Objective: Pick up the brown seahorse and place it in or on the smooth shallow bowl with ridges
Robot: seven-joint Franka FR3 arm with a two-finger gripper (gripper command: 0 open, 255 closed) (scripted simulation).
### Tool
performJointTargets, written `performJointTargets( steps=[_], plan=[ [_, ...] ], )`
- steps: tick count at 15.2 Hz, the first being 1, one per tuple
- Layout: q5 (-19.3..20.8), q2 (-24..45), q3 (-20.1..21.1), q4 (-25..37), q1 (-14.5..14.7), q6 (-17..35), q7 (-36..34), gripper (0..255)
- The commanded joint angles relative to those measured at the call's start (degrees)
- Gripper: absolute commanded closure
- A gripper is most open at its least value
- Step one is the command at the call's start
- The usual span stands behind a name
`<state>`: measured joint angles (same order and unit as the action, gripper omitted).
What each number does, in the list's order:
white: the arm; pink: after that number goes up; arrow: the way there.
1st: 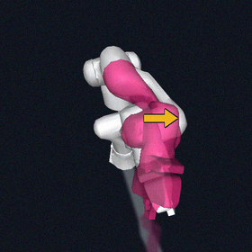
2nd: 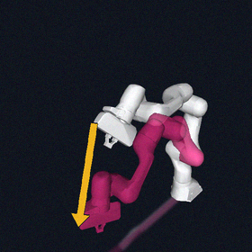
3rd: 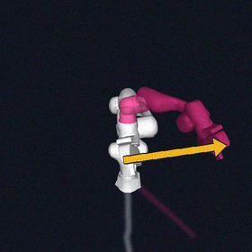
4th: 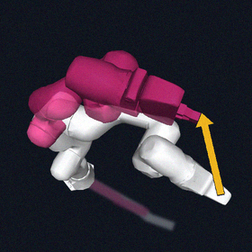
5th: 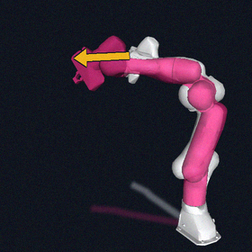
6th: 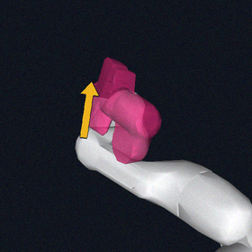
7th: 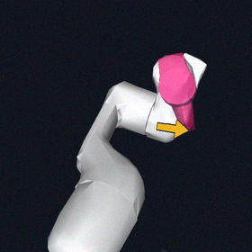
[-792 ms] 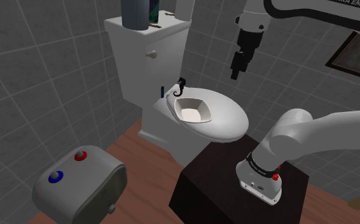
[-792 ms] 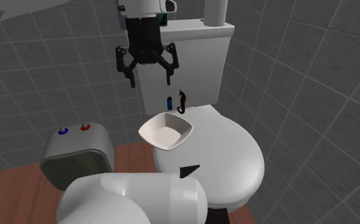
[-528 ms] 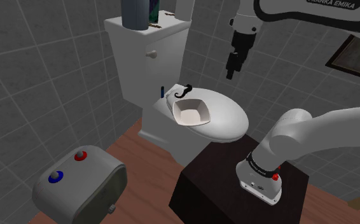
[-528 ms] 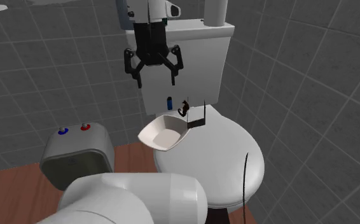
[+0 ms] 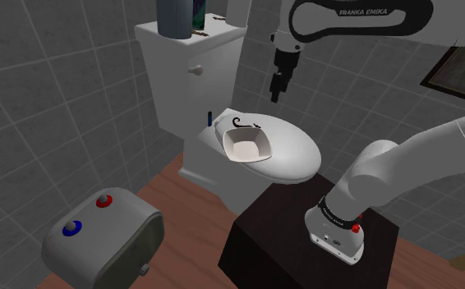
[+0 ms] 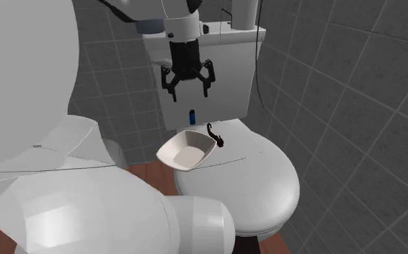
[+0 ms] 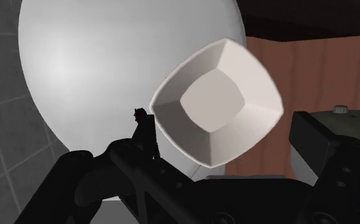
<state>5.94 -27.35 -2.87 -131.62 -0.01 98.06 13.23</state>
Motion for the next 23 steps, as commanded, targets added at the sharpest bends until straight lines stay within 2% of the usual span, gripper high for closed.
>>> performJointTargets(
  steps=[1,11,20,23],
  plan=[
    [0.7,3.9,-0.9,1.4,0.0,2.9,2.3,0],
    [1.4,24.8,-2.9,13.2,0.4,13.5,11.5,0],
    [0.8,43.8,-2.4,29.5,0.1,17.4,18.7,0],
    [0.9,44.5,-2.5,28.2,-0.1,19.5,18.7,0]
  ],
)
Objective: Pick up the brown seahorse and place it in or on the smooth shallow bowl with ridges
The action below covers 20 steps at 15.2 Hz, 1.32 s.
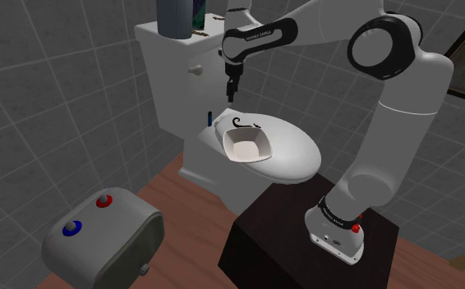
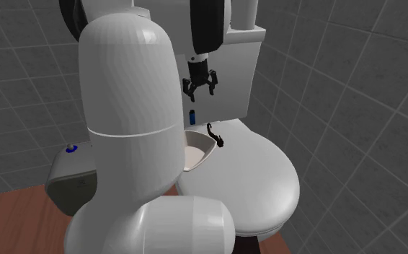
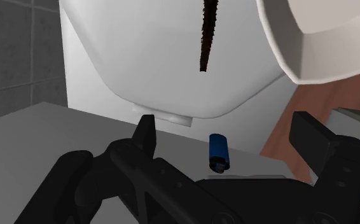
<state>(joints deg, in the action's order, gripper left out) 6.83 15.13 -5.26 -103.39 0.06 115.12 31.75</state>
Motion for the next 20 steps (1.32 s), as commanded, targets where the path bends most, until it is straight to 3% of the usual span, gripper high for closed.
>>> performJointTargets(
  steps=[1,12,13,20],
  plan=[
    [0.0,2.3,-0.1,-0.5,-0.3,3.2,0.2,0],
    [0.2,3.3,0.1,-1.9,-0.7,5.6,0.1,0],
    [0.1,4.5,0.1,-1.2,-0.7,6.1,0.1,255],
    [0.7,1.0,0.2,-7.0,-0.2,8.3,-1.1,255]
  ],
)
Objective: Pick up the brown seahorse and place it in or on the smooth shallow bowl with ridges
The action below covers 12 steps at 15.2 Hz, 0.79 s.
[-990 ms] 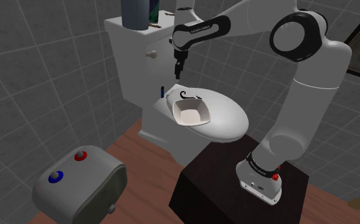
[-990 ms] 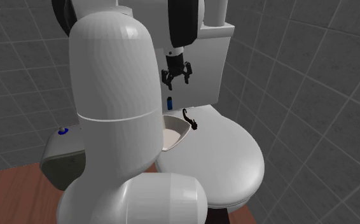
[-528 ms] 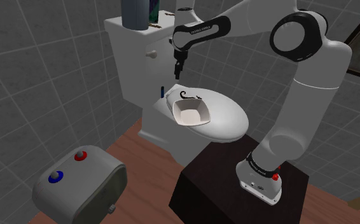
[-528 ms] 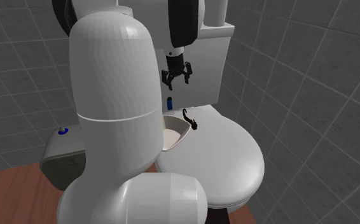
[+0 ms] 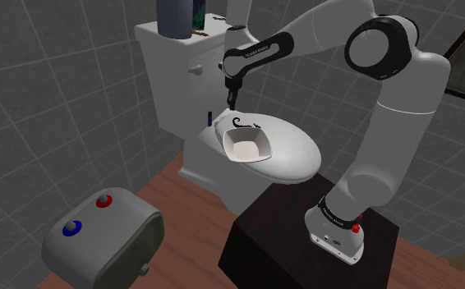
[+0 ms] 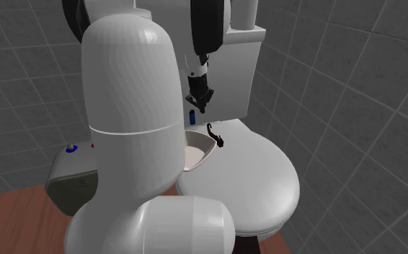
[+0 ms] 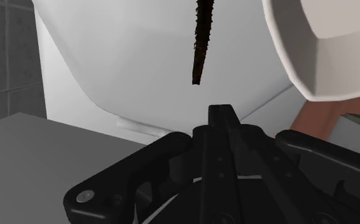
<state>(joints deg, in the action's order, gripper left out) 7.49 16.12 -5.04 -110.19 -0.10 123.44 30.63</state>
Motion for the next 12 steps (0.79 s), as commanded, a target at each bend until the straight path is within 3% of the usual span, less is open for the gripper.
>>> performJointTargets(
  steps=[1,2,3,10,12],
  plan=[
    [0.0,-0.1,0.0,-0.3,0.1,0.0,-0.1,255],
    [0.0,0.0,0.0,-0.2,0.0,0.0,0.0,255],
    [0.0,0.0,0.0,-0.2,0.0,0.0,0.0,0],
    [-6.6,-2.7,-1.6,-12.8,-5.9,10.2,7.7,0],
    [-6.7,-1.7,-1.6,-13.2,-6.0,11.6,7.7,0]
  ],
)
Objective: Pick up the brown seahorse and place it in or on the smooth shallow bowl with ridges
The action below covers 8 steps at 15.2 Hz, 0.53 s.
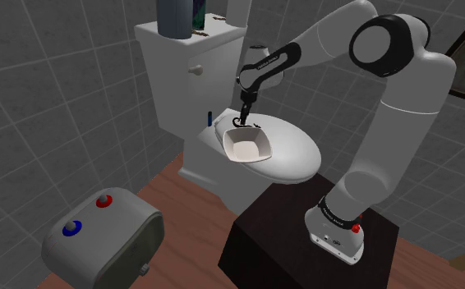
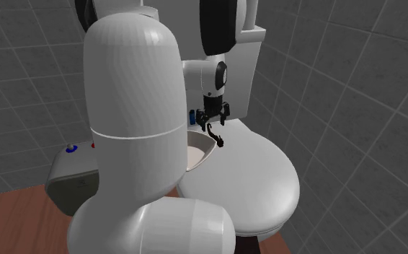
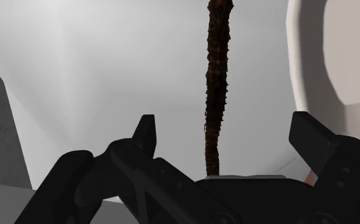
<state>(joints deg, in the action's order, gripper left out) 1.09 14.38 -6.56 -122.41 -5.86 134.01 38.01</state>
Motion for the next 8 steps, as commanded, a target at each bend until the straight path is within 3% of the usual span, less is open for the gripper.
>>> performJointTargets(
  steps=[1,8],
  plan=[
    [-0.4,0.6,0.0,-1.1,-0.3,1.7,0.4,0],
    [-0.7,3.0,0.1,-1.8,-0.4,4.9,0.6,0]
  ],
)
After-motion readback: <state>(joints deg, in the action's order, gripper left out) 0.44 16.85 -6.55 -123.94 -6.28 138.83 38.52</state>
